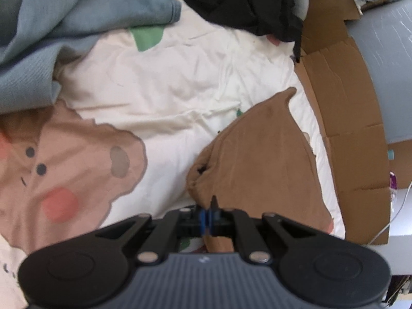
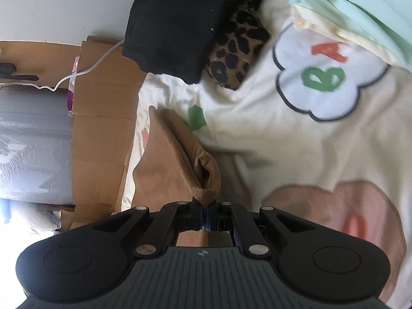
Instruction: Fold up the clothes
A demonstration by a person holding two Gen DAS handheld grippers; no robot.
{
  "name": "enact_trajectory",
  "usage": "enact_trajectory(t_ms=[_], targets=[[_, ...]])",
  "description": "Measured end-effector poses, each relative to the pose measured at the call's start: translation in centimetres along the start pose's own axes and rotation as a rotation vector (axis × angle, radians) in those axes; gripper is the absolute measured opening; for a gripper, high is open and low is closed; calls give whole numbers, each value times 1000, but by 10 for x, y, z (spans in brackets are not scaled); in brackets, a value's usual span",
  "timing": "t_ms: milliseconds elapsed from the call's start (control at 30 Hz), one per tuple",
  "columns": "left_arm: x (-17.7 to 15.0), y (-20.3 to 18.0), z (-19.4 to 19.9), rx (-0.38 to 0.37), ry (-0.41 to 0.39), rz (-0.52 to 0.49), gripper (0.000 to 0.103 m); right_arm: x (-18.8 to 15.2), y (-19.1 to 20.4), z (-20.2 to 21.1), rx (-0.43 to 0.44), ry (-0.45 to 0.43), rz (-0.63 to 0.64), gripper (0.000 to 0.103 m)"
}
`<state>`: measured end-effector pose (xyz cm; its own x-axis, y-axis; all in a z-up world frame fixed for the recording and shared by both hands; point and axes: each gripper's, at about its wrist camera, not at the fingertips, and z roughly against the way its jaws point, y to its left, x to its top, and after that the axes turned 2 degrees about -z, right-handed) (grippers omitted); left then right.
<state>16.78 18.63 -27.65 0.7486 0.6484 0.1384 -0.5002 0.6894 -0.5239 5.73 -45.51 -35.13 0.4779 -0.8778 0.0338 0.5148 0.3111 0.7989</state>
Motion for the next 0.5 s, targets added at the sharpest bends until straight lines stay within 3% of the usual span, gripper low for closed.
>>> enact_trajectory(t_ms=[500], targets=[[-11, 15, -14, 96, 63, -56, 2, -8, -28, 6, -16, -15, -59, 1]])
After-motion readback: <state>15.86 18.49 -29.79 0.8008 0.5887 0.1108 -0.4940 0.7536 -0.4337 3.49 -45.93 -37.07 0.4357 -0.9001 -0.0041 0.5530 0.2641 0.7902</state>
